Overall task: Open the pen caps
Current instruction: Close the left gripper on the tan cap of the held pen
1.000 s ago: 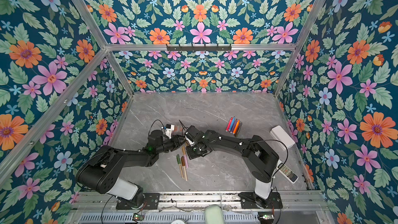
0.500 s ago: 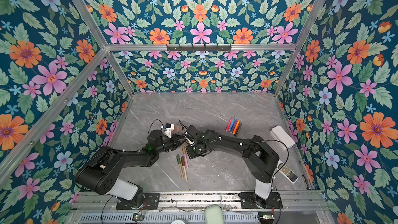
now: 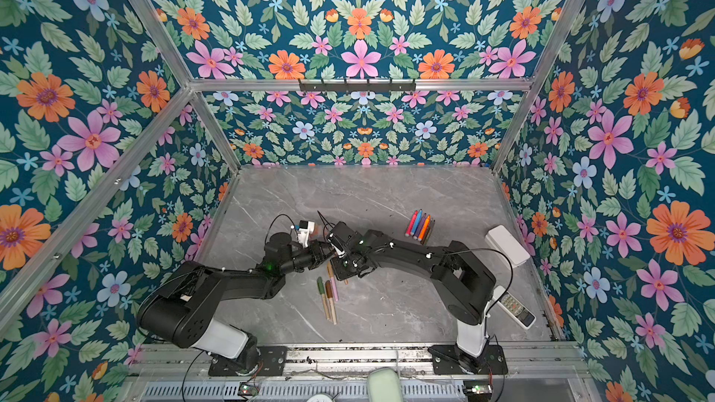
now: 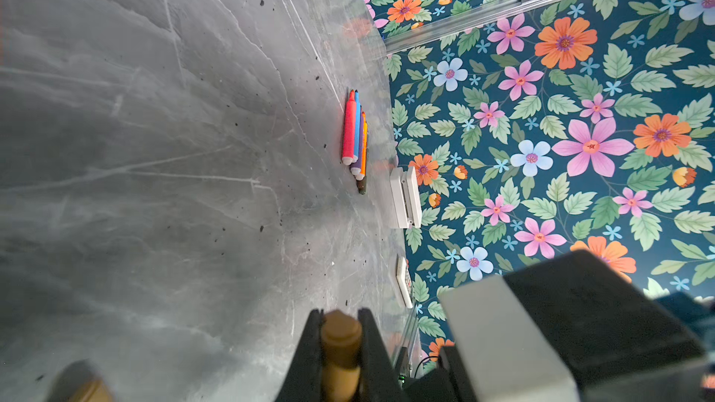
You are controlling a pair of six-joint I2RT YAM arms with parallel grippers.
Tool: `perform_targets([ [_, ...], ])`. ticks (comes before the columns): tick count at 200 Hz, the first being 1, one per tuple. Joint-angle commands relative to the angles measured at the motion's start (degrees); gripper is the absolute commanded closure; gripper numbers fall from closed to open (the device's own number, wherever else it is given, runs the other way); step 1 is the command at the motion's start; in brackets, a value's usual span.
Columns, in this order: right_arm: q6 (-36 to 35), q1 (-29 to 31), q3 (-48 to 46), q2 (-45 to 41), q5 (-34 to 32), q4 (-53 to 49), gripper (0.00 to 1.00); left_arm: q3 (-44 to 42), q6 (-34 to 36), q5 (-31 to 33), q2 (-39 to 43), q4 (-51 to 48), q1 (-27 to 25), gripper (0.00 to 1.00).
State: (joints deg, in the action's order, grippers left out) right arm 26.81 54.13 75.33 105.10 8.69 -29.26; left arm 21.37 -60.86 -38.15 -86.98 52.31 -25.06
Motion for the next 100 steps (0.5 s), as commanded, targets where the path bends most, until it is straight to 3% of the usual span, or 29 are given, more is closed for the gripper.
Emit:
perform_targets([
  [1, -0.7, 0.2, 0.3, -0.1, 0.1, 0.3, 0.98, 0.3, 0.4, -0.9, 0.7, 1.8, -0.1, 1.0],
  [48, 0.2, 0.4, -3.1, -1.7, 1.1, 1.0, 1.0, 6.0, 5.9, -0.1, 2.7, -6.9, 2.2, 1.0],
  [100, 1.1, 1.9, -5.7, -3.2, 2.0, 1.8, 1.0, 11.7, 8.4, -0.9, 2.0, -11.3, 10.9, 1.0],
])
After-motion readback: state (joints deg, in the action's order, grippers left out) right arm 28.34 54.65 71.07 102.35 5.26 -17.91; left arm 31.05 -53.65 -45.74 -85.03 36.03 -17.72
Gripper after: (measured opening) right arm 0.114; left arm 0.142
